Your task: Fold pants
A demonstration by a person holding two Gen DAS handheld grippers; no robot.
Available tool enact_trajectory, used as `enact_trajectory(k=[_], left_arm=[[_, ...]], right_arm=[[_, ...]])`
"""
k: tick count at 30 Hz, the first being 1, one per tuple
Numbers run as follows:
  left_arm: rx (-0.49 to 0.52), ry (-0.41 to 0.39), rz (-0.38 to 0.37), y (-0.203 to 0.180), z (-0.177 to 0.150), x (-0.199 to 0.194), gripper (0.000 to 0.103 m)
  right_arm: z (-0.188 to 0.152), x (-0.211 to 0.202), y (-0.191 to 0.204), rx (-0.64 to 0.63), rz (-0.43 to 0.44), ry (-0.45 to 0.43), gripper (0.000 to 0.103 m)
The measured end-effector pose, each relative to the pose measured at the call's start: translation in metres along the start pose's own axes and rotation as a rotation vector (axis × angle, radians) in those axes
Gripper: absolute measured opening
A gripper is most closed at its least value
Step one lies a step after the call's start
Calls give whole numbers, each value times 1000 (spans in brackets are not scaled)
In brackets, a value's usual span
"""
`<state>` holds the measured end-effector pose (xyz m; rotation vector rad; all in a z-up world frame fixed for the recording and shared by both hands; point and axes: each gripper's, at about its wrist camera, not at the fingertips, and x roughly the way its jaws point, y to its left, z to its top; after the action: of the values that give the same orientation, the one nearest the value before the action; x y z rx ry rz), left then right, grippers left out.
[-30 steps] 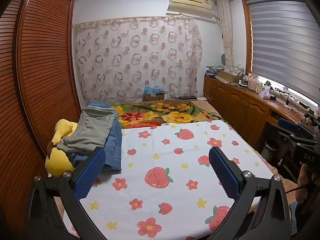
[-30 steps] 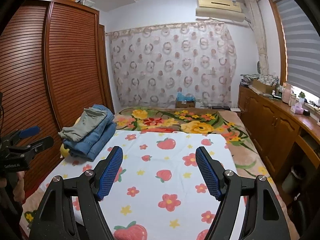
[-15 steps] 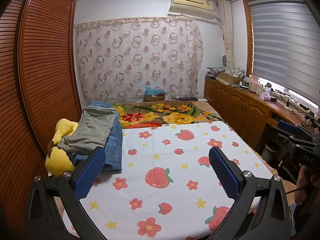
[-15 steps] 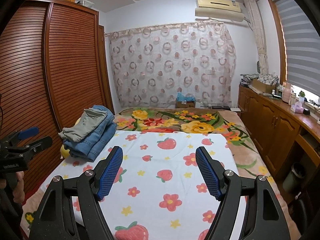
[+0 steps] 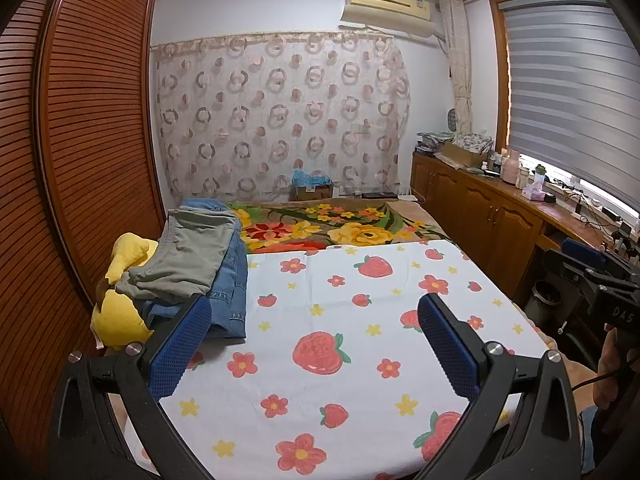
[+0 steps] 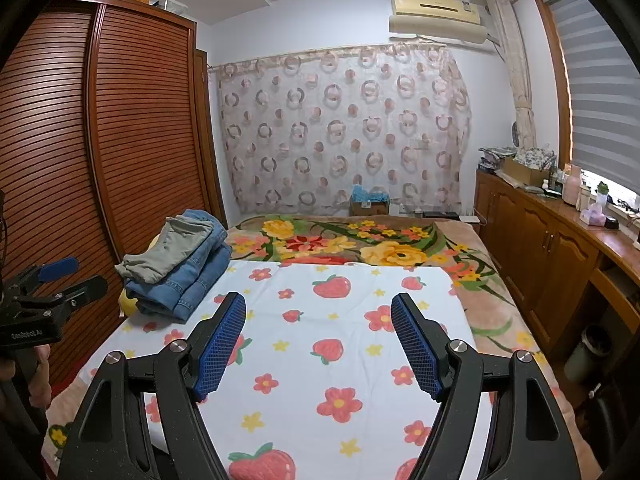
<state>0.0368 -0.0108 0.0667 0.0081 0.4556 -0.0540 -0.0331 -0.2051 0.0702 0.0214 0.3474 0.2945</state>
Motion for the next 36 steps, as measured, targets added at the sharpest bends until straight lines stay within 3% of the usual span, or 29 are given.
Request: enact_trajectory(k=[36], left_arm=[[-1,-1,0,0,-3,0,103]], right_arm=[[-1,1,-3,-8,-2,5,77]])
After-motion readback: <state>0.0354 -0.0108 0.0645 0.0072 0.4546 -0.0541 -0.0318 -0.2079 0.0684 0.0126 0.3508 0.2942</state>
